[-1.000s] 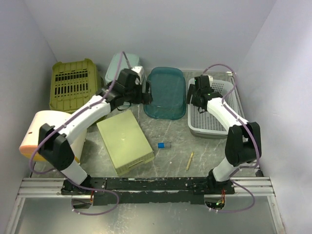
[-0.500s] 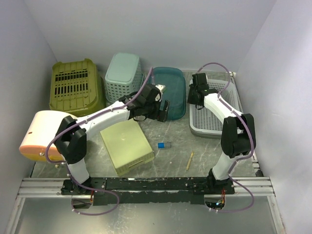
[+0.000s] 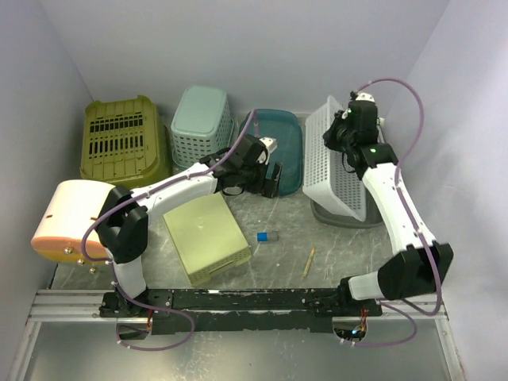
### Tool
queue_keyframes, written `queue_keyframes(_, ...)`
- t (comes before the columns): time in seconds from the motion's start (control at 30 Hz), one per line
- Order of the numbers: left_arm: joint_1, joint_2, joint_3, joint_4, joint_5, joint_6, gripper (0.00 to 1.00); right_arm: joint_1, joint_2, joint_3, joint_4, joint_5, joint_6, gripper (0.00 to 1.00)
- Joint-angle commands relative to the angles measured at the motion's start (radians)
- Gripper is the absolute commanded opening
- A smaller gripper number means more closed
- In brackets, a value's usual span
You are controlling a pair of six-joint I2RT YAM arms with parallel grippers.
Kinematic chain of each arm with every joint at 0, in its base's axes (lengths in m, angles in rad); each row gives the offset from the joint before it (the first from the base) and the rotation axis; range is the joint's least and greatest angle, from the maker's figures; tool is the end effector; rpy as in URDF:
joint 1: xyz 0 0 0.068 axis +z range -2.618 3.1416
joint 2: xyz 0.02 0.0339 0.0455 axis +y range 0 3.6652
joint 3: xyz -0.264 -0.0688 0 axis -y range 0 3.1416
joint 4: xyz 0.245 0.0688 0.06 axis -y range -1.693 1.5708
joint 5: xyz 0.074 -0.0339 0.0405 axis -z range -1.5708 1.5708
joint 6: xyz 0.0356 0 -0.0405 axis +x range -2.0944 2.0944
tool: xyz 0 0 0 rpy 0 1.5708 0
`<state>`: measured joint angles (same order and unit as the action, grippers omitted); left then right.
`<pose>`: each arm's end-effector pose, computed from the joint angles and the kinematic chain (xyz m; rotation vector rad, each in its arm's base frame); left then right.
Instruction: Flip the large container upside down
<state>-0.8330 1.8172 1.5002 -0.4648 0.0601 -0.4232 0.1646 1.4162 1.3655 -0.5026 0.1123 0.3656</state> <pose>0.2766 -0.3075 0.2730 0.5298 2.3985 -0.6606 0.3165 0.0485 0.3644 0.2795 2.1079 0.1953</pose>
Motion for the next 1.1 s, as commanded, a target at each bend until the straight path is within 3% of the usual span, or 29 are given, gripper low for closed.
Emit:
queue_keyframes(0.0,0.018,-0.016,0.061,-0.014,0.013,0.037,0.99,-0.004,-0.108,0.074,0.096,-0.154,0.03,0.0)
queue_keyframes(0.33,0.069,-0.166,0.103,-0.057,0.064,0.113,1.0,-0.059,-0.041,0.15,0.337,-0.335,0.154,0.0)
queue_keyframes(0.67,0.069,-0.193,0.071,-0.045,0.066,0.089,1.0,-0.304,0.096,0.001,0.839,-0.672,0.631,0.0)
queue_keyframes(0.93,0.069,-0.188,0.068,-0.043,0.069,0.081,1.0,-0.432,0.236,-0.163,1.266,-0.746,1.04,0.0)
queue_keyframes(1.07,0.069,-0.184,0.067,-0.038,0.083,0.081,1.0,-0.48,0.31,-0.219,1.348,-0.766,1.142,0.0)
